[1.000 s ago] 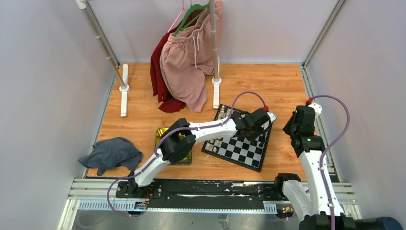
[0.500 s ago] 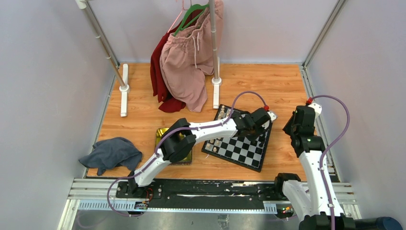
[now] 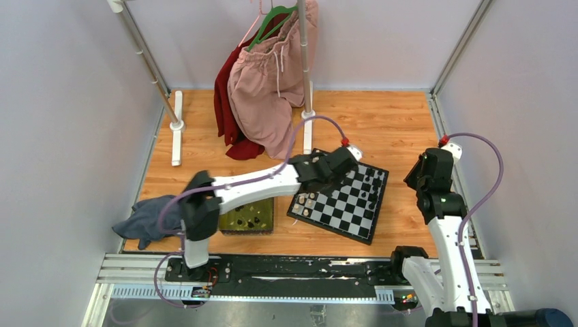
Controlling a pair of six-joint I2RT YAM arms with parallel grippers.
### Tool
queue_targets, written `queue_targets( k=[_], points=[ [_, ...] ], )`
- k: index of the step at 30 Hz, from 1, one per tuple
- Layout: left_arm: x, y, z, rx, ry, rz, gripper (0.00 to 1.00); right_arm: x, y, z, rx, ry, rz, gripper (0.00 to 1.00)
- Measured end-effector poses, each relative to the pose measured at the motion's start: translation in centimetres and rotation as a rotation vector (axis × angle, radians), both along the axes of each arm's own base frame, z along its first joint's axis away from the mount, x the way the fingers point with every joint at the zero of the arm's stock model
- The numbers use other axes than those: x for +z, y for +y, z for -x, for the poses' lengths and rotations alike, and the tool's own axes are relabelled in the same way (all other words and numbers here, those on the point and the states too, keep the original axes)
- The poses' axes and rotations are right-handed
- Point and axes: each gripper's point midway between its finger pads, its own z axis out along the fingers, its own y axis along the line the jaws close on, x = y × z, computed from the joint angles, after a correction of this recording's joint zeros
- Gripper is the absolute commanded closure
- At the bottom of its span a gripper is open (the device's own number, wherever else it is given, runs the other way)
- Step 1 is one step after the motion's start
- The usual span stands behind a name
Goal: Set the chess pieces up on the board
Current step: Place the chess piece on the chessboard, then pick up the chess piece from the storage box.
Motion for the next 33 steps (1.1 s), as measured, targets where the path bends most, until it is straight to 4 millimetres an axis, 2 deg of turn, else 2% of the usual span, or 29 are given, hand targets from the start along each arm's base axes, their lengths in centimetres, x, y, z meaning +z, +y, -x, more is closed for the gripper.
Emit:
queue_targets(
  k=[1,3,5,6,9,12,18,21,25,33],
  points=[
    [2.4,1.5,0.1,0.040,-0.024,0.026,0.49,0.2,0.2,-0.1,0.009,-0.006,-0.006,0.70],
    [5.7,3.6,0.0,0.096,-0.070,0.075,0.32,0.4,0.4,-0.3,0.022,-0.010,-0.014,0.69],
    [8.6,6.7,0.1,0.179,-0.111,0.123,0.23,0.5,0.8,-0.5,0.040,-0.010,-0.027,0.68],
    [9.7,8.6,0.3,0.224,-0.128,0.138,0.20,0.5,1.1,-0.7,0.051,-0.010,-0.035,0.67],
    [10.6,12.6,0.6,0.323,-0.146,0.151,0.10,0.5,1.6,-1.0,0.078,-0.002,-0.048,0.66],
    [9.0,17.2,0.8,0.448,-0.132,0.116,0.04,0.7,2.3,-1.5,0.118,0.007,-0.050,0.66],
    [3.3,24.6,1.9,0.659,-0.057,-0.019,0.01,0.1,4.0,-2.0,0.193,0.040,-0.056,0.66],
    [1.3,26.6,2.4,0.733,-0.023,-0.060,0.02,-0.2,4.9,-2.1,0.227,0.052,-0.054,0.66],
    [-0.1,28.0,2.6,0.794,0.003,-0.077,0.07,-0.3,5.3,-2.1,0.244,0.056,-0.049,0.66],
    [-2.9,29.3,3.0,0.858,0.077,-0.063,0.19,-0.3,5.6,-2.0,0.257,0.056,-0.046,0.66]
  ],
)
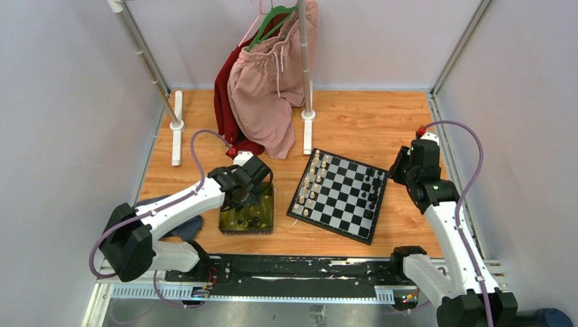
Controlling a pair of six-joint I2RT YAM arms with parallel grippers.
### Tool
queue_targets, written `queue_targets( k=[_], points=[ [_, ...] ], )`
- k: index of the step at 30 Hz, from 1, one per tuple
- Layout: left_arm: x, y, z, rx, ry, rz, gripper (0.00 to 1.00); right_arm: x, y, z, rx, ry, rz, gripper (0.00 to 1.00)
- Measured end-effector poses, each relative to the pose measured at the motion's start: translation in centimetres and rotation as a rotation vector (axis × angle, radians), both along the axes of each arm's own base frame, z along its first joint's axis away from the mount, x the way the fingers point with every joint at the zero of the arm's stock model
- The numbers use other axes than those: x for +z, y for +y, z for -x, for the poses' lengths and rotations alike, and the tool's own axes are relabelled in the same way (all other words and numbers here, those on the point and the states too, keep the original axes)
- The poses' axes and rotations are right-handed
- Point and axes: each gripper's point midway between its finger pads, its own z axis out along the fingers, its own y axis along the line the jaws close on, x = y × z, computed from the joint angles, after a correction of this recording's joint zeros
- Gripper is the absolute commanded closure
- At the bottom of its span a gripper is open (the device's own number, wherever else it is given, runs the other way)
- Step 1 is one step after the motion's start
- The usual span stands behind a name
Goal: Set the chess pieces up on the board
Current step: Pick up the chess piece from the storage box.
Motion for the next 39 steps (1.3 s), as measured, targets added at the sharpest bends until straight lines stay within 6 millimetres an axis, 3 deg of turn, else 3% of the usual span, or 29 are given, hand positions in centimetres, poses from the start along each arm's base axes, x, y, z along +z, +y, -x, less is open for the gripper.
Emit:
queue_targets(
  k=[11,23,31,39],
  points=[
    [-1.5,-0.4,-0.4,0.027,0.025,0.067,0.28,0.1,0.2,-0.1,0.007,-0.004,0.002,0.66],
    [-3.0,0.7,-1.5,0.102,0.050,0.079,0.37,-0.2,0.4,-0.4,0.021,0.003,0.013,0.67],
    [-3.8,1.0,-1.8,0.139,0.067,0.093,0.49,-0.4,0.4,-0.7,0.023,0.008,0.017,0.67],
    [-4.3,1.1,-2.0,0.164,0.075,0.102,0.52,-0.5,0.4,-0.8,0.025,0.007,0.018,0.67]
  ],
)
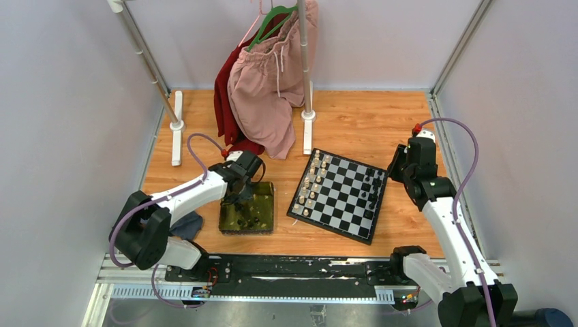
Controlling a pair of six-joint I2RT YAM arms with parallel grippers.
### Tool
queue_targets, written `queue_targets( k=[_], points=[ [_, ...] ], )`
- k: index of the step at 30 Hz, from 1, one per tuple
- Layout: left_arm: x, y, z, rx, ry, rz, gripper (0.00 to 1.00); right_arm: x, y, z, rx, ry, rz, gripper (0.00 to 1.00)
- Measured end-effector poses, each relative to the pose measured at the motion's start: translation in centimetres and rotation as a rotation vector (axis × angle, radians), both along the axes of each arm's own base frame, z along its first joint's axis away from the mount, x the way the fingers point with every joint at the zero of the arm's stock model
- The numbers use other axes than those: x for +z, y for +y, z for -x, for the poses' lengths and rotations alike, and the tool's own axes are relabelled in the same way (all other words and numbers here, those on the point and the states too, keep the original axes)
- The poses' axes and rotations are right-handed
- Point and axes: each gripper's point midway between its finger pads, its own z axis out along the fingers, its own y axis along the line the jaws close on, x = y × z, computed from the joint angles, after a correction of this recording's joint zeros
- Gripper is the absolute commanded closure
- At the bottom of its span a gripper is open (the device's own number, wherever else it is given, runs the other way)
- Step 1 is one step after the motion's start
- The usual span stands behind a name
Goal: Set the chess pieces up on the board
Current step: Pick up the chess piece from the storage box.
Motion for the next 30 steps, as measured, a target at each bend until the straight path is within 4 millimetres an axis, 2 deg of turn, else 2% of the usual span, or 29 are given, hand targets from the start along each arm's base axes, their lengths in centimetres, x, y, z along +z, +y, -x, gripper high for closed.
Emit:
queue_targets(
  k=[11,30],
  points=[
    [-0.91,0.53,0.74,0.023,0.024,0.000,0.58,-0.12,0.03,-0.37,0.000,-0.005,0.000,0.67],
    [-1.00,0.57,0.66,0.040,0.021,0.010,0.87,-0.54,0.04,-0.42,0.001,0.002,0.001,0.68]
  ],
)
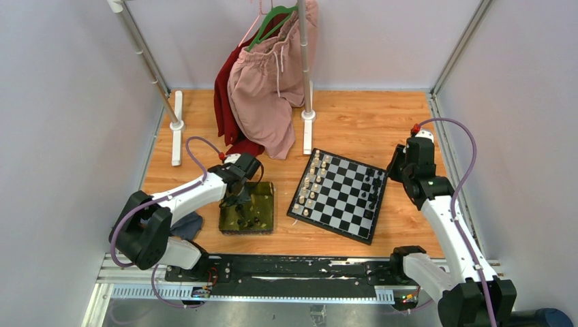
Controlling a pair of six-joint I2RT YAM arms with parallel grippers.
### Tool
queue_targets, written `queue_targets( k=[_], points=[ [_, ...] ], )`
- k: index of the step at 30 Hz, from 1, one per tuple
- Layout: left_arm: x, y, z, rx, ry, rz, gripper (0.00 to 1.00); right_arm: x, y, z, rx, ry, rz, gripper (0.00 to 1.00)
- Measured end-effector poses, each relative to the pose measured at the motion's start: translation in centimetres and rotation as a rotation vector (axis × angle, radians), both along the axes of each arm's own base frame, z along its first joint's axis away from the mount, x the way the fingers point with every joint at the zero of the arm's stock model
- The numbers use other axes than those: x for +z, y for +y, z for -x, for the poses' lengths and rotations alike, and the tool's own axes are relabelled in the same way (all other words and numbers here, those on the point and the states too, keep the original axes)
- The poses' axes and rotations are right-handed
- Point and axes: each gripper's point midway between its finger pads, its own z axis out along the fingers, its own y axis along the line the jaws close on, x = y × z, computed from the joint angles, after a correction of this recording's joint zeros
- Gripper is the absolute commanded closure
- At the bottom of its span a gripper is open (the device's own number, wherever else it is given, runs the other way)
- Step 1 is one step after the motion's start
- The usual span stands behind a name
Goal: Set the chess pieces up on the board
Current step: Pick up the chess piece from the storage box.
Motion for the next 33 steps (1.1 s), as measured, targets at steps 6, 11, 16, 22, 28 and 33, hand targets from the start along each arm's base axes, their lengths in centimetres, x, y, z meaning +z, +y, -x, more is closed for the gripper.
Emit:
queue_targets(
  k=[6,11,16,22,28,33],
  points=[
    [-0.1,0.0,0.0,0.000,0.002,-0.001,0.95,-0.1,0.0,0.0,0.000,-0.001,0.000,0.68],
    [-0.1,0.0,0.0,-0.001,0.003,-0.002,1.00,-0.1,0.0,-0.1,0.000,-0.002,0.000,0.68],
    [0.0,0.0,-0.1,-0.010,0.005,-0.009,1.00,-0.1,0.0,-0.1,0.000,-0.002,0.000,0.68],
    [1.2,-0.2,-1.3,-0.028,-0.021,-0.023,1.00,-0.1,0.0,-0.1,0.000,-0.002,0.000,0.68],
    [3.0,-0.7,-2.8,-0.052,-0.057,-0.035,1.00,-0.2,0.0,-0.1,0.000,-0.002,0.000,0.68],
    [3.9,-1.2,-3.2,-0.098,-0.063,-0.027,1.00,-0.1,-0.1,0.0,-0.006,-0.007,0.004,0.68]
  ],
)
